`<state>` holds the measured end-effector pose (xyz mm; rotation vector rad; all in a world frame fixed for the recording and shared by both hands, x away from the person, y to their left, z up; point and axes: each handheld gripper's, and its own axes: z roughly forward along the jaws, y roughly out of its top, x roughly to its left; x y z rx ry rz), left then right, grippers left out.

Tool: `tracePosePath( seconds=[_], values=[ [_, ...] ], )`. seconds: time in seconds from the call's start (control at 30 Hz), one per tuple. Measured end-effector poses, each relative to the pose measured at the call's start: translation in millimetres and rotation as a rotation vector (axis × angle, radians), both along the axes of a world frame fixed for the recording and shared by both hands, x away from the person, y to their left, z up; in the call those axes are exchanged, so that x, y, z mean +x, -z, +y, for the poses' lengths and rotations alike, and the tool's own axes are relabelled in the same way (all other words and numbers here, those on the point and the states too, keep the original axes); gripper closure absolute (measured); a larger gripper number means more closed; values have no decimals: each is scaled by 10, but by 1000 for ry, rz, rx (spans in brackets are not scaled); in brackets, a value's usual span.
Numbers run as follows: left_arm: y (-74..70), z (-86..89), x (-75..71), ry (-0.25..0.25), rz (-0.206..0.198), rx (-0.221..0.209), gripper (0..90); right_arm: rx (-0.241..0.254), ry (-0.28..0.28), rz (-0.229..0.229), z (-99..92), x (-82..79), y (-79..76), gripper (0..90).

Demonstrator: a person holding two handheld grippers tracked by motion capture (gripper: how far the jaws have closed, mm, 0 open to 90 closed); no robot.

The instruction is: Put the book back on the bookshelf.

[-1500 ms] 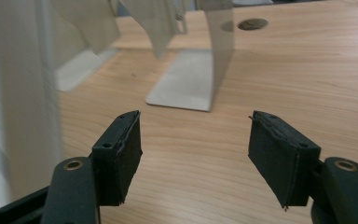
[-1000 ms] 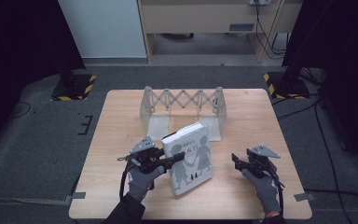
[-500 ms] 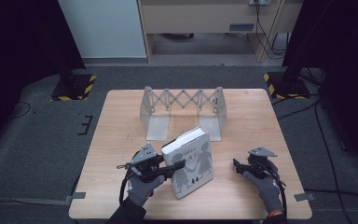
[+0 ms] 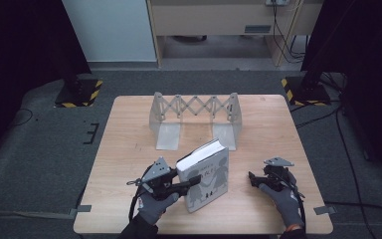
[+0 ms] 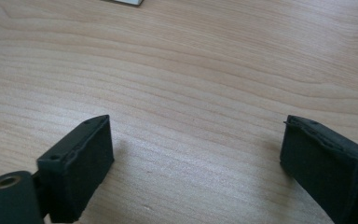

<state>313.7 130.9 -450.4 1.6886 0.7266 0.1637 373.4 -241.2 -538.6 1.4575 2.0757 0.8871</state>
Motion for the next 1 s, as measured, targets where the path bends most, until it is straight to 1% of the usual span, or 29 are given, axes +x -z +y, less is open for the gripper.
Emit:
tracePosePath(
  seconds=[0.07,0.13,0.17,0.3,0.4,0.53,0.63,0.73,0.87,1.0],
  values=[
    [-5,-12,-14,-1,-3,2,470,1,-2,1,-1,0,0,85],
    [-15,-23,-24,1,-8,7,466,-2,-2,14,1,0,4,32],
    [-20,-29,-28,1,-11,8,466,-3,-2,19,-1,0,6,26],
    [-48,-43,-36,2,-21,-1,458,-4,5,19,-1,-5,6,25],
    [-85,-59,-43,-9,-38,8,449,-6,8,19,-1,-9,6,26],
    [-112,-80,-36,-19,-46,6,439,-6,8,19,0,-9,6,25],
    [-177,-114,7,-14,-54,-7,432,-9,9,16,3,-8,8,22],
    [-216,-136,30,-13,-60,-11,424,-7,13,19,9,-10,8,21],
    [-271,-181,61,-11,-62,-3,412,-5,17,19,12,-10,8,21],
    [-303,-196,87,-1,-49,-5,401,-6,16,20,12,-11,8,21]
  ],
)
